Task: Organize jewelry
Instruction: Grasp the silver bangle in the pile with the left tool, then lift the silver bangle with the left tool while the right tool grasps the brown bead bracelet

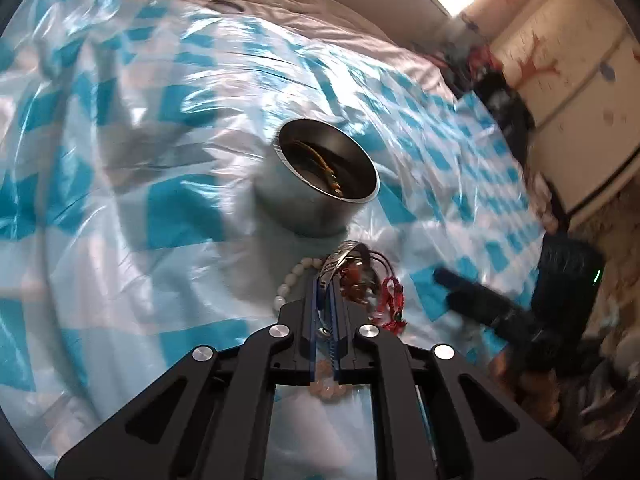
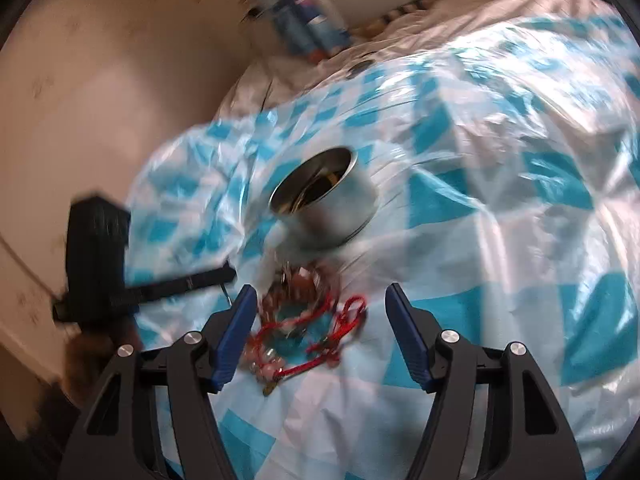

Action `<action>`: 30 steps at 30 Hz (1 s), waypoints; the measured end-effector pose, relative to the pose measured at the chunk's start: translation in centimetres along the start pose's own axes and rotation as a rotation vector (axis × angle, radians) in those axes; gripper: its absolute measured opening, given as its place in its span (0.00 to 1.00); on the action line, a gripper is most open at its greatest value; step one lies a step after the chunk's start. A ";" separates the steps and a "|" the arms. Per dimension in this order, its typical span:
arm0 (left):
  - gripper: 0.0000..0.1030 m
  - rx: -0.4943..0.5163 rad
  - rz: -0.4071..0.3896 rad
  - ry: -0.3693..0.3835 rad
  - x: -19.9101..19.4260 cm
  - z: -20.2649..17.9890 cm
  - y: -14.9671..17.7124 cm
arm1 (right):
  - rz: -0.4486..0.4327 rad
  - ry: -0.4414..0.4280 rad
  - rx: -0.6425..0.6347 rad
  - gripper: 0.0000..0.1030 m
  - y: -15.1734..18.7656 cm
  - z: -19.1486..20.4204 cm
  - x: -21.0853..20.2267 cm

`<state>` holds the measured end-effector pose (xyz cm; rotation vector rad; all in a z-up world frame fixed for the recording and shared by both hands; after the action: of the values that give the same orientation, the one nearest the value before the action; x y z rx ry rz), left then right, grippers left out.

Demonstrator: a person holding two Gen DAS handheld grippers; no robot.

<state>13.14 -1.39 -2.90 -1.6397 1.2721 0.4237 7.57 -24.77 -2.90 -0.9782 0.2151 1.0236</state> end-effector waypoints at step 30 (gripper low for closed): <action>0.07 -0.276 -0.013 -0.147 -4.3 11.4 2.2 | -0.107 -0.338 0.086 0.02 -1.9 0.7 -0.5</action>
<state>12.68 10.61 -6.00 -1.8081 1.1302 0.7243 8.62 -24.87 -1.05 -0.7182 -0.0720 1.0556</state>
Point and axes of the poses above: each gripper's, at about its wrist camera, not at the fingertips, and x roughly the way its jaws point, z to its left, y to its underside, the point moved 2 cm from there along x, roughly the way its jaws point, and after that the axes turned 4 degrees about -y, right-handed, at the moved point
